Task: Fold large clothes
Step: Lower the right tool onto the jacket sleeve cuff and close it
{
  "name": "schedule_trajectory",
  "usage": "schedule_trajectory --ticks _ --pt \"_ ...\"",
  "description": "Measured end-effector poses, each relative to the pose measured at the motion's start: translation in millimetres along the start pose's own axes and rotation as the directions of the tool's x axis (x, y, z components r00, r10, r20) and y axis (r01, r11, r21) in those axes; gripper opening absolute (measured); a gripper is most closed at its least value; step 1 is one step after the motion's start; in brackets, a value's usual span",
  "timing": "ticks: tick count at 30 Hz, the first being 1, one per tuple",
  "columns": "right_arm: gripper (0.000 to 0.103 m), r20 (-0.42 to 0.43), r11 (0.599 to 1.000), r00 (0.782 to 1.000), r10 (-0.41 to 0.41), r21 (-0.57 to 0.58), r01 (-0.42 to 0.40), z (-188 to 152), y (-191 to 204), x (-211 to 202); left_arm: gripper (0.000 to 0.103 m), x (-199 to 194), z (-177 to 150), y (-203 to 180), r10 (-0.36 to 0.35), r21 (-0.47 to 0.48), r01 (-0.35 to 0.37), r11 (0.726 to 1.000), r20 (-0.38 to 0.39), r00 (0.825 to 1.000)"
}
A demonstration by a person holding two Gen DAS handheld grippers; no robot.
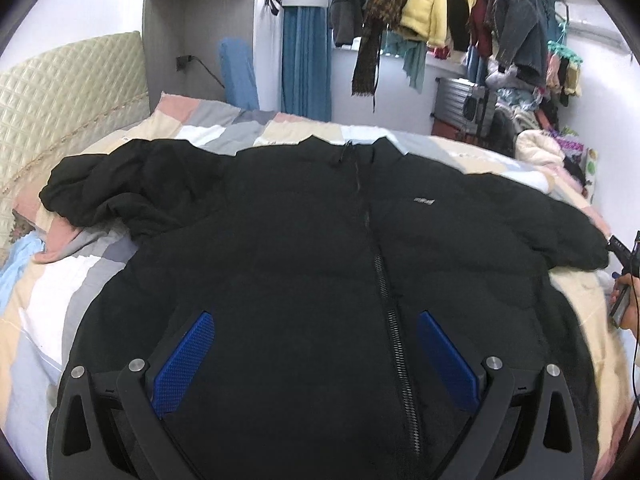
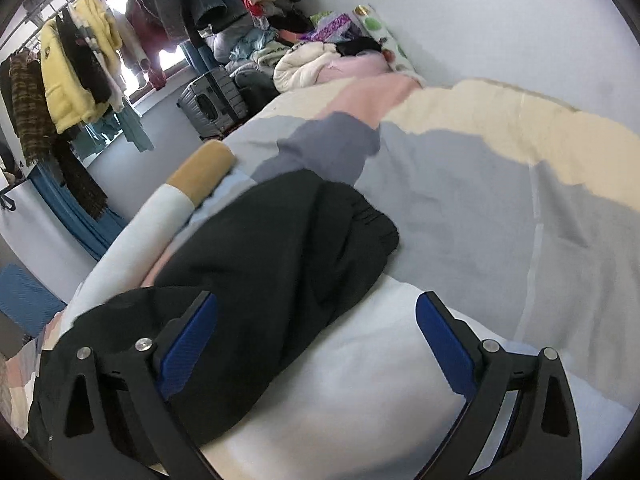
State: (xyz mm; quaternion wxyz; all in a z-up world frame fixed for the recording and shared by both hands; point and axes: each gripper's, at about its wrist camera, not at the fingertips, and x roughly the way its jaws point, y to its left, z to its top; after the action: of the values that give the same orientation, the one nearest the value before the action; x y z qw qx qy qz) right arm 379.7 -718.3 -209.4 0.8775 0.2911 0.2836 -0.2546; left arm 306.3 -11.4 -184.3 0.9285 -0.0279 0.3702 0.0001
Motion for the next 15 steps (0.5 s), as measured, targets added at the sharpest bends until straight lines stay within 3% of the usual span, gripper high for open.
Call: schedule_trajectory --ticks 8,12,15 --pt "0.093 0.028 0.993 0.996 0.084 0.076 -0.086 8.6 5.2 54.2 0.103 23.0 -4.5 -5.2 0.008 -0.02 -0.008 1.0 -0.028 1.0" --pt "0.061 0.049 0.992 0.994 0.102 0.075 -0.105 14.5 7.9 59.5 0.103 28.7 -3.5 -7.8 0.006 -0.017 -0.007 1.0 -0.039 0.999" --pt "0.028 0.077 0.994 0.991 0.108 0.019 -0.109 19.4 19.1 48.1 0.102 30.0 -2.1 -7.5 -0.001 0.001 0.001 1.0 -0.04 0.999"
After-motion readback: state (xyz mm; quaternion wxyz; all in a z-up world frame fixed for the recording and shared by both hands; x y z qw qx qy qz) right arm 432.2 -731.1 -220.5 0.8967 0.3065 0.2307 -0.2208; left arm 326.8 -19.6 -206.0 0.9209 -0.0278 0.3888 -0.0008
